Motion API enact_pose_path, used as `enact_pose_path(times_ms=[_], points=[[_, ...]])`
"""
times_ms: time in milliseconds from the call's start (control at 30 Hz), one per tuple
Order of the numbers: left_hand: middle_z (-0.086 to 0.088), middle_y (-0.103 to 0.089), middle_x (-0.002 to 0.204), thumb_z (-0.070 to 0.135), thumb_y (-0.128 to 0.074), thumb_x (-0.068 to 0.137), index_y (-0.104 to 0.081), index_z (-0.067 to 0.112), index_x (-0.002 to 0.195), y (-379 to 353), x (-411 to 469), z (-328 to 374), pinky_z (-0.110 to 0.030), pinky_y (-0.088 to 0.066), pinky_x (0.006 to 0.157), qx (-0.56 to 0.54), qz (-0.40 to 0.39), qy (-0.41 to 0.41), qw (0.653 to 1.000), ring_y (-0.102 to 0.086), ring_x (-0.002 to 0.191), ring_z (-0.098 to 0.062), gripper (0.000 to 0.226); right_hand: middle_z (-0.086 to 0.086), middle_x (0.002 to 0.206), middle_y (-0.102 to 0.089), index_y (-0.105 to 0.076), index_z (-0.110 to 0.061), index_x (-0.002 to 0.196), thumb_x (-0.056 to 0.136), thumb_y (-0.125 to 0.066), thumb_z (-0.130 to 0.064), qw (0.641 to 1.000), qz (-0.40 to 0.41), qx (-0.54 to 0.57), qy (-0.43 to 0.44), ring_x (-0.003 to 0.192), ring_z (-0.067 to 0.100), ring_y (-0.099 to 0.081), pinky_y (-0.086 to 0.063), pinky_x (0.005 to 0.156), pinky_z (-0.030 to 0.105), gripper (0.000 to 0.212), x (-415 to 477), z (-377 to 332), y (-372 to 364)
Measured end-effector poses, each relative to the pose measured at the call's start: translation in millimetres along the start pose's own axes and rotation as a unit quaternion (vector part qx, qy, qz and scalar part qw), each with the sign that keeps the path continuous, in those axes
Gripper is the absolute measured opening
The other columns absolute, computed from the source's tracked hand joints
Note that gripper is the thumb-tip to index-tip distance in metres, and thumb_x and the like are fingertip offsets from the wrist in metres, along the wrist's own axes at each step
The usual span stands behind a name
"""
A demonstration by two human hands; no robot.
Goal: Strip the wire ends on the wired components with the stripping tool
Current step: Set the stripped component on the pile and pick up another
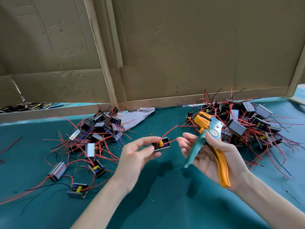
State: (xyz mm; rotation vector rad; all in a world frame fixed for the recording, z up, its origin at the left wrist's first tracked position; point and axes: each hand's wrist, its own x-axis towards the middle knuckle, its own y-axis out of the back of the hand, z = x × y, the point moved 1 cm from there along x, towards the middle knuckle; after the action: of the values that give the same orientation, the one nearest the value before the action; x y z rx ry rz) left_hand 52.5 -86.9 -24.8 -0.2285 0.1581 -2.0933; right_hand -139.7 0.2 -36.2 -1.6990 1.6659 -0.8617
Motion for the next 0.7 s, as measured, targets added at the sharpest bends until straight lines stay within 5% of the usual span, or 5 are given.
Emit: enact_pose_path(times_ms=[100,233,300,533,700], points=[[-0.006,-0.075,0.093,-0.014,-0.046,0.089,-0.076,0.008,0.085,2,1,1,-0.018,-0.055,0.066,-0.057,0.0,0.018,0.998,-0.069,0.077,-0.011,0.037,0.032,0.131,-0.055,-0.057,0.014,0.122,0.083,-0.074,-0.022,1.0,-0.002,-0.004,-0.023,0.119,0.037,-0.059,-0.051,0.094,0.042,0.056,5,2,8],[-0.01,-0.074,0.101,-0.013,-0.049,0.088,-0.076,0.008,0.09,6,2,0,-0.02,-0.055,0.074,-0.046,0.001,0.013,0.999,-0.069,0.085,-0.013,0.034,0.037,0.15,-0.023,-0.021,0.018,0.143,0.107,-0.012,-0.03,0.999,-0.018,0.022,-0.025,0.142,0.042,-0.027,-0.017,0.116,0.047,0.061,14,14,29],[-0.009,-0.074,0.102,-0.013,-0.053,0.086,-0.076,0.012,0.094,8,2,-1,-0.024,-0.055,0.082,-0.006,0.005,0.013,1.0,-0.07,0.085,-0.015,0.034,0.035,0.154,-0.015,-0.011,0.015,0.146,0.106,0.0,-0.031,0.998,-0.043,0.02,-0.042,0.145,0.041,-0.018,-0.007,0.117,0.045,0.062,16,16,34],[-0.001,-0.074,0.096,-0.012,-0.058,0.085,-0.073,0.016,0.097,4,1,-2,-0.025,-0.054,0.082,0.049,0.014,-0.022,0.998,-0.069,0.085,-0.015,0.033,0.039,0.15,-0.019,-0.012,0.018,0.145,0.108,-0.008,-0.022,0.993,-0.065,0.017,-0.1,0.14,0.048,-0.025,-0.012,0.116,0.05,0.054,1,21,17],[-0.01,-0.074,0.095,-0.005,-0.056,0.09,-0.072,0.008,0.096,4,2,-5,-0.02,-0.053,0.077,0.023,0.017,-0.041,0.999,-0.068,0.088,-0.015,0.021,0.037,0.145,-0.034,-0.037,0.014,0.138,0.106,-0.032,-0.021,0.988,-0.124,-0.065,-0.068,0.13,0.048,-0.042,-0.025,0.114,0.053,0.048,1,12,5]])
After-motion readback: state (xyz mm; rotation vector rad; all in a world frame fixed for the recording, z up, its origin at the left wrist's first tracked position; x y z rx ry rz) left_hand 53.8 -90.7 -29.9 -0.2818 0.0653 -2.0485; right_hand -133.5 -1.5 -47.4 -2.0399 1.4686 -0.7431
